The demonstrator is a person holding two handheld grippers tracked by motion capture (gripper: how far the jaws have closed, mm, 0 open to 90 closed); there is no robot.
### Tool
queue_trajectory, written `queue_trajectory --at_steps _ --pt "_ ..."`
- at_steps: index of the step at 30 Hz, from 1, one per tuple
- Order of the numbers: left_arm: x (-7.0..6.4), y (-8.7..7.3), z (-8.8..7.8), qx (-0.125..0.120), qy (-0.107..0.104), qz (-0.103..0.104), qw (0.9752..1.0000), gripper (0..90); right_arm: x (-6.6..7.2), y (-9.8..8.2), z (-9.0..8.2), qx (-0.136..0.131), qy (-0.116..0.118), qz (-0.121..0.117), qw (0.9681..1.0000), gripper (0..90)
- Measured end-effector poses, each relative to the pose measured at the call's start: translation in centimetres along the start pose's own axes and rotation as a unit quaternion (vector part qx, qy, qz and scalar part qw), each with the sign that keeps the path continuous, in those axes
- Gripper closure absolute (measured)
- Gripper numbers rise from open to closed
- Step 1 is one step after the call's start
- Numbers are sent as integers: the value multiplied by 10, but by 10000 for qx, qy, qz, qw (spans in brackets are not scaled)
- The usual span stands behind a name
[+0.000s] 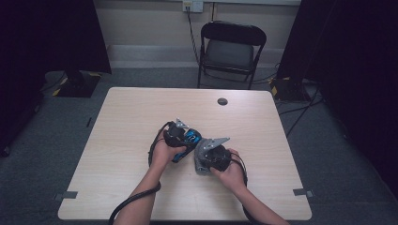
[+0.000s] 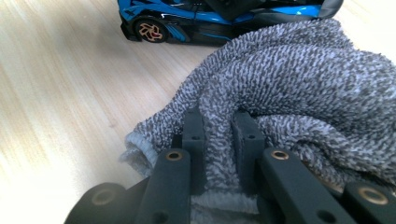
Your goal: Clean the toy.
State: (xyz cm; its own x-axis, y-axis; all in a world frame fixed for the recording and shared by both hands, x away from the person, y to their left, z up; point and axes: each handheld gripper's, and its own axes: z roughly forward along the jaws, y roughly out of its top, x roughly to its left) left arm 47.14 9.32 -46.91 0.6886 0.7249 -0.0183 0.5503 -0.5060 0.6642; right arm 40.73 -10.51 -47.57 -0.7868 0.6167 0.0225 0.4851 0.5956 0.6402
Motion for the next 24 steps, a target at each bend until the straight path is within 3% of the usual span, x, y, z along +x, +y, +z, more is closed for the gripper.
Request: queue_trajectory --at_steps 24 --pt "-1 1 0 50 5 -16 10000 419 25 7 5 -16 480 -221 9986 784"
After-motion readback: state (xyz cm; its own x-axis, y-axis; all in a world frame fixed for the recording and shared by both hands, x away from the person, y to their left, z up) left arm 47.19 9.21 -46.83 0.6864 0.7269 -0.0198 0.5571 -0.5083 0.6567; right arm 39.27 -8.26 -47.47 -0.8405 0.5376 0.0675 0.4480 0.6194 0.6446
